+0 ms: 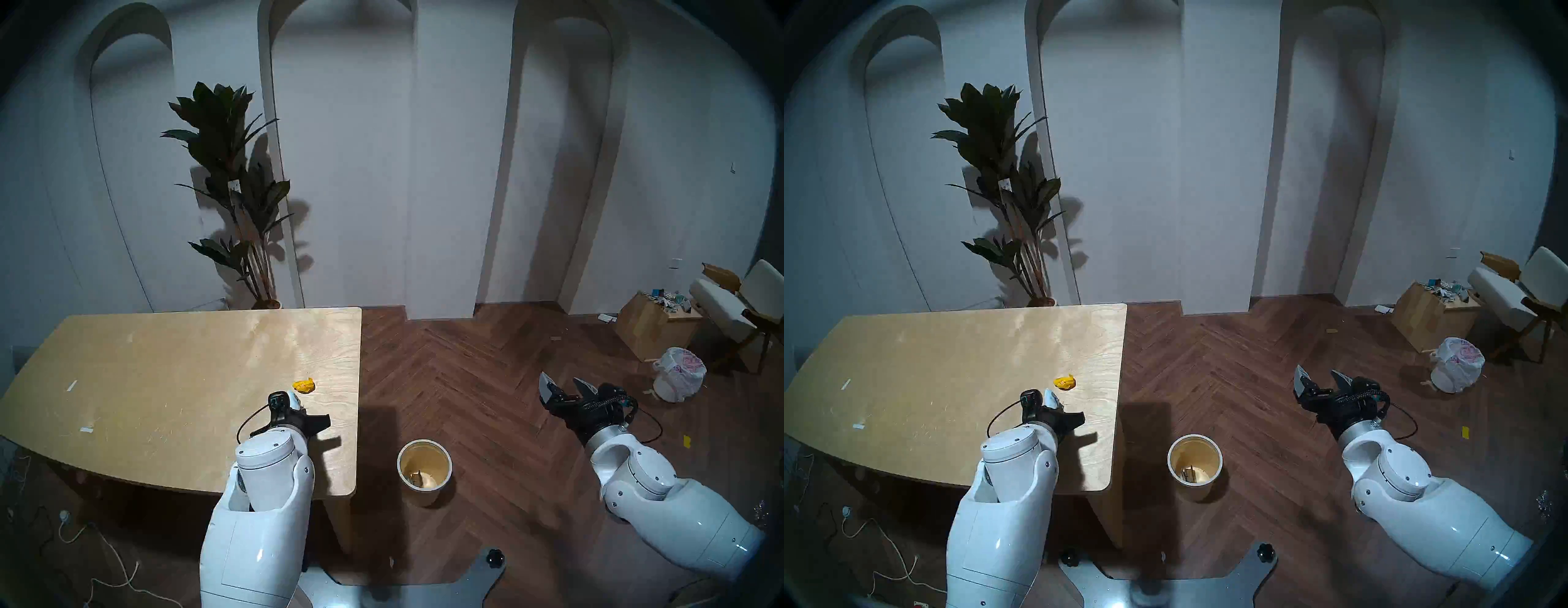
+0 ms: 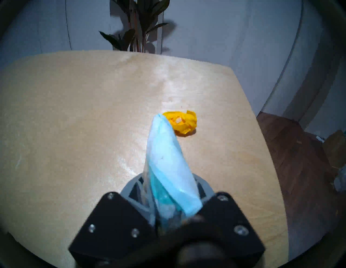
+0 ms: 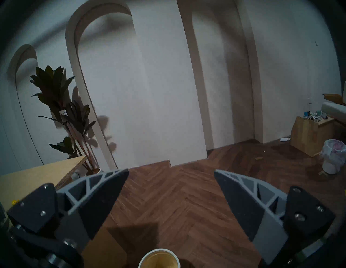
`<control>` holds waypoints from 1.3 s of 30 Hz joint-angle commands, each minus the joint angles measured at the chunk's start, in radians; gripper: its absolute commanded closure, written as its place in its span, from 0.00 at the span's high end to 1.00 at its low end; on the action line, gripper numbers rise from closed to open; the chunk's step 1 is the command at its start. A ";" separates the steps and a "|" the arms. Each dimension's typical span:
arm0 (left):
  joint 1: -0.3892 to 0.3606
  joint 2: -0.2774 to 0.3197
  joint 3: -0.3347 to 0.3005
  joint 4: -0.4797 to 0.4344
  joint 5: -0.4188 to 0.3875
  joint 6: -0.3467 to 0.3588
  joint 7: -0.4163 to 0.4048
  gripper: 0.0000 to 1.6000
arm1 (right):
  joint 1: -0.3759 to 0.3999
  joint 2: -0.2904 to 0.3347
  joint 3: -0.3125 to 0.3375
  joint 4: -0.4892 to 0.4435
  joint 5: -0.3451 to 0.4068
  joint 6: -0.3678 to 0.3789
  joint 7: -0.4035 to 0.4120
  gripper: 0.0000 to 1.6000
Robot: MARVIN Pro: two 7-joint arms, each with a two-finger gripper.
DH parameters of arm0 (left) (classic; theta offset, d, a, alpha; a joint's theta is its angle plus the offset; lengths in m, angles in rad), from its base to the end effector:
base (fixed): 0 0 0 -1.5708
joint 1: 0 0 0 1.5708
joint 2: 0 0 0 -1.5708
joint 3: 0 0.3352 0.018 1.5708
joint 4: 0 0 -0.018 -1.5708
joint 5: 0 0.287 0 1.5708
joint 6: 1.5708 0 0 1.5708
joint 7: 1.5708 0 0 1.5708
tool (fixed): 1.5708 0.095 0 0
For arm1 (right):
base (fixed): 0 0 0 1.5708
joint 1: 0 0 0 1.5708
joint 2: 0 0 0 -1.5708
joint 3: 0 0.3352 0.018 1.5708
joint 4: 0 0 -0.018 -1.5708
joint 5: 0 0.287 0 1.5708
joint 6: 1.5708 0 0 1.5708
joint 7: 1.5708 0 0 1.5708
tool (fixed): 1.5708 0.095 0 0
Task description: Put the trash into the trash bin on the ground
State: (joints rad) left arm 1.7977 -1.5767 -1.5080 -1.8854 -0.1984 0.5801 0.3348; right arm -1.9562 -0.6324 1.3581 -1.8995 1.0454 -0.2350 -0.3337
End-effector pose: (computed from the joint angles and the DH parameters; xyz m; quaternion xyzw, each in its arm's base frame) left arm 0.3097 -0.0050 -0.3711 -0.8607 -0.1070 -0.4968 0.0310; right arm 0.2844 -0.1708 -0.3147 -0.7647 0.0801 -0.6346 0.0781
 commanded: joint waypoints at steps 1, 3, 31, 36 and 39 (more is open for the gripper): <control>-0.004 0.034 0.033 -0.113 0.030 -0.026 -0.017 0.00 | -0.050 0.048 0.042 -0.074 0.009 0.040 -0.074 1.00; -0.006 0.048 0.040 -0.138 0.037 -0.025 -0.023 0.00 | -0.066 0.062 0.060 -0.080 0.001 0.044 -0.104 1.00; -0.295 0.015 0.180 0.086 0.008 -0.008 -0.182 0.00 | -0.312 0.148 0.301 -0.198 -0.077 0.052 -0.309 1.00; -0.336 -0.010 0.225 0.135 0.030 -0.019 -0.204 0.00 | -0.359 0.145 0.343 -0.165 -0.080 0.053 -0.320 1.00; -0.351 -0.023 0.234 0.158 0.033 -0.024 -0.214 0.00 | -0.371 0.144 0.352 -0.148 -0.083 0.053 -0.323 1.00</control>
State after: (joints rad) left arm 1.5487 -1.5590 -1.3146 -1.7578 -0.1862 0.5734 0.1514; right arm -2.2570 -0.4909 1.6529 -2.0742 0.9723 -0.1755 -0.6444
